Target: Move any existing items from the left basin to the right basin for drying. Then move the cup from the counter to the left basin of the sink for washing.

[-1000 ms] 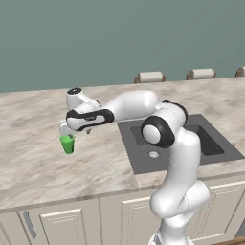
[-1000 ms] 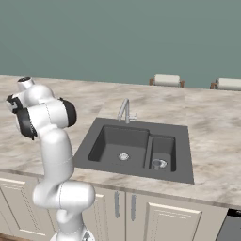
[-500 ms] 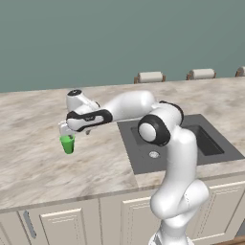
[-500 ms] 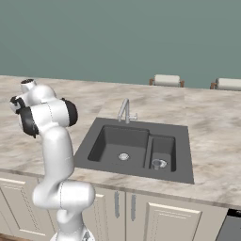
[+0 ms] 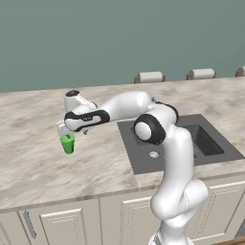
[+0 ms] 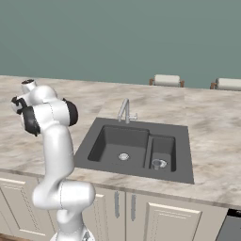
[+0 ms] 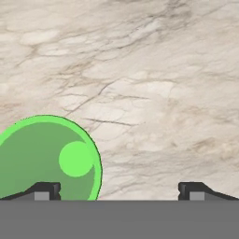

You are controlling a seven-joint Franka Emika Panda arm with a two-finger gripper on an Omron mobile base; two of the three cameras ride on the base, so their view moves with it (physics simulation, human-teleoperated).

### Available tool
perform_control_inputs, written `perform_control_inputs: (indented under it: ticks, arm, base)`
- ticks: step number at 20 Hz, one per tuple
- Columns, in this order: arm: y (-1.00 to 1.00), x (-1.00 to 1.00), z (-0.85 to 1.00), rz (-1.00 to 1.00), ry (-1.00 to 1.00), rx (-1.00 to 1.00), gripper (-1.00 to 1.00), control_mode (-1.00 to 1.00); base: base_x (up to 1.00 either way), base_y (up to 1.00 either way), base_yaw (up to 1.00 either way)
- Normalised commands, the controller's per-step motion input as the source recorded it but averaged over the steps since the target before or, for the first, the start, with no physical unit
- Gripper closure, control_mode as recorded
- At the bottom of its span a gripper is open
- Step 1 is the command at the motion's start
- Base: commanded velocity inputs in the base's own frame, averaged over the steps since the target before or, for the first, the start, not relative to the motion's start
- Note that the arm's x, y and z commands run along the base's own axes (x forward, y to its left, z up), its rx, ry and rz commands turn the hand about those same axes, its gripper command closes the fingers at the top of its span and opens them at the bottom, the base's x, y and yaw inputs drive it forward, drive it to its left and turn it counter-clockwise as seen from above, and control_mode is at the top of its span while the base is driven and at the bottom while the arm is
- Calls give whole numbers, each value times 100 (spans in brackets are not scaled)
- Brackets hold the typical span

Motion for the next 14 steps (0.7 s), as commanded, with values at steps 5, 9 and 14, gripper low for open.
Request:
perform_control_inputs:
  ticks: [5, 9, 14]
  arm:
    - [15, 9, 0, 0, 0, 0, -100, -100]
    - [9, 5, -5, 0, 0, 0, -100, -100]
    - [0, 7, -13, 0, 0, 0, -100, -100]
  base:
    - [0, 0, 0]
    - [0, 0, 0]
    - [0, 0, 0]
